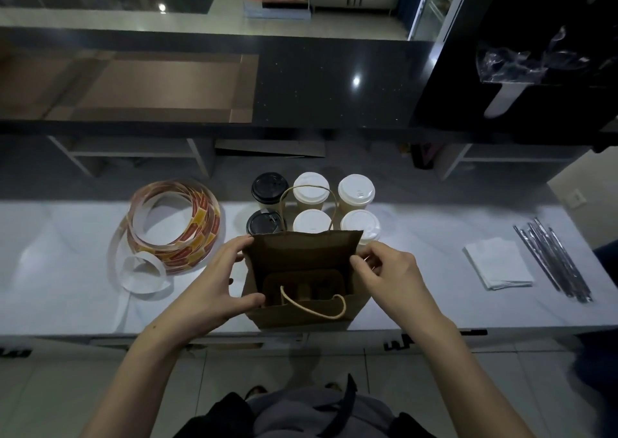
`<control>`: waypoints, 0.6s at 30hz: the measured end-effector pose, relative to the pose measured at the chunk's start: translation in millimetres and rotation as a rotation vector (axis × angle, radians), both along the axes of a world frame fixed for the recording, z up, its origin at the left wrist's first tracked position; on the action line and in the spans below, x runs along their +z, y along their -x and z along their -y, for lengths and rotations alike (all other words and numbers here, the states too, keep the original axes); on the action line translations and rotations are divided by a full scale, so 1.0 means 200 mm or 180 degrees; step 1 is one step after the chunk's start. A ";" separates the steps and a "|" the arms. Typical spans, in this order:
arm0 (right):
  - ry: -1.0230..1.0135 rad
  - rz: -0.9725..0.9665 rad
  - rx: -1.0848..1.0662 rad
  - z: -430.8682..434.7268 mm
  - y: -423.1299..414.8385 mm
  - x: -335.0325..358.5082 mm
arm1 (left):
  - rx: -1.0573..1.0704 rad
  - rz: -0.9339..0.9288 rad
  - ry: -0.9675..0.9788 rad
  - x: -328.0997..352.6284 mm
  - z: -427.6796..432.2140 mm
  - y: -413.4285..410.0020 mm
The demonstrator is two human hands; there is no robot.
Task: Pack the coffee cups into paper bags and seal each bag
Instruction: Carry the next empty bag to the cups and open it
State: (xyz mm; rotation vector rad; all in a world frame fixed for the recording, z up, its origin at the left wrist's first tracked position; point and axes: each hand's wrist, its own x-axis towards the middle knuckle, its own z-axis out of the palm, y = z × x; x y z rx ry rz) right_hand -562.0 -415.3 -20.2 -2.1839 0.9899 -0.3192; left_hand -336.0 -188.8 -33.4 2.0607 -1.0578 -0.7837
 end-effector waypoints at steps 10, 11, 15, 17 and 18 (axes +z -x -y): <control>-0.0001 0.0289 -0.0462 0.27 -0.10 0.00 | -0.0020 0.0011 -0.0006 0.00 0.00 0.02; 0.0055 0.0184 -0.0479 0.31 -0.11 -0.03 | -0.0022 0.0002 0.0002 0.00 0.00 0.02; 0.0225 -0.0431 -0.0325 0.44 -0.18 -0.17 | -0.0013 -0.0028 0.0031 0.00 0.00 0.02; 0.0293 -0.0611 -0.0249 0.47 -0.21 -0.21 | 0.0007 -0.0030 0.0053 0.01 0.00 0.03; 0.0297 -0.0677 -0.0215 0.48 -0.22 -0.22 | 0.0020 -0.0028 0.0065 0.01 0.00 0.03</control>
